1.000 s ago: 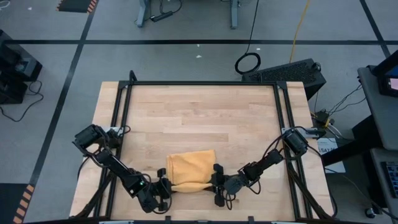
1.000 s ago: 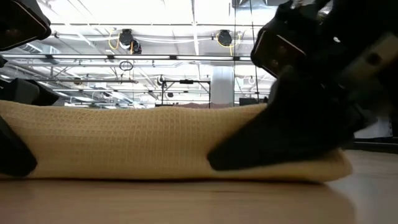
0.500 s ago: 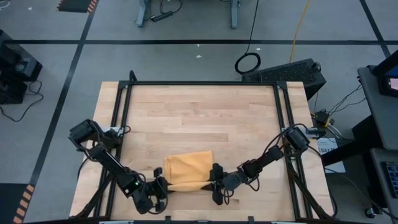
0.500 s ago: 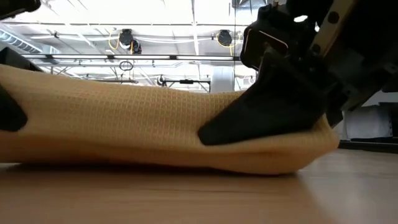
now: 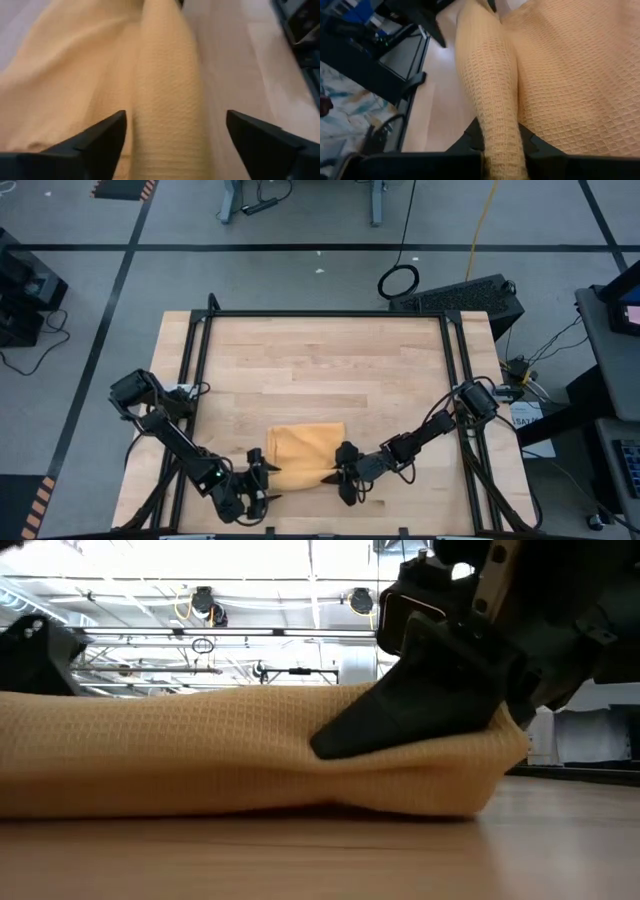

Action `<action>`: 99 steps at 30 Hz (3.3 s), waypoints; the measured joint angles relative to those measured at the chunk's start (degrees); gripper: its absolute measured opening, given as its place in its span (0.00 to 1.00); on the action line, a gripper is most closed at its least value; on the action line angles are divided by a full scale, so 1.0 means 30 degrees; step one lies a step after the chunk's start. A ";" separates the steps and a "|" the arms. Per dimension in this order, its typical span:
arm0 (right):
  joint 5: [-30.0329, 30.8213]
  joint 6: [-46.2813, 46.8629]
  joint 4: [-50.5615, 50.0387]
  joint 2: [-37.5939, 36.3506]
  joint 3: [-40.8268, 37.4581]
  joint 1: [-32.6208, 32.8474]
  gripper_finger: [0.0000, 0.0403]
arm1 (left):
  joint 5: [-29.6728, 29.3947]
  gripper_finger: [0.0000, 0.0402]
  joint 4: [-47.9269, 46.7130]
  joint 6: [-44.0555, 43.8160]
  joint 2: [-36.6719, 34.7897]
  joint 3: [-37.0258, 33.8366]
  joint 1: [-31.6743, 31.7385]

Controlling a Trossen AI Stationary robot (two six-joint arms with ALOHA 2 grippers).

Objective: Roll towel
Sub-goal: Roll the folded yellow towel

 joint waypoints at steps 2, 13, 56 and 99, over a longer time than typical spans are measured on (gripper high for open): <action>0.0027 0.0595 0.0073 -0.0007 0.0012 -0.0012 0.05 | 0.0011 0.90 -0.0227 0.0530 -0.0546 0.0000 -0.0069; -0.0133 0.3142 0.0950 0.0015 0.0020 -0.0012 0.05 | -0.2571 0.94 -0.2134 0.0147 -0.4031 0.0015 -0.1392; 0.0350 0.3532 0.0415 0.0036 0.0005 0.0017 0.05 | -0.1856 0.72 -0.2223 0.2421 0.3383 0.2018 0.0949; 1.2461 -1.2168 -0.6096 -0.3062 -0.0020 0.6830 0.83 | 0.4248 0.07 -0.1137 -0.2930 0.1882 0.1765 0.2638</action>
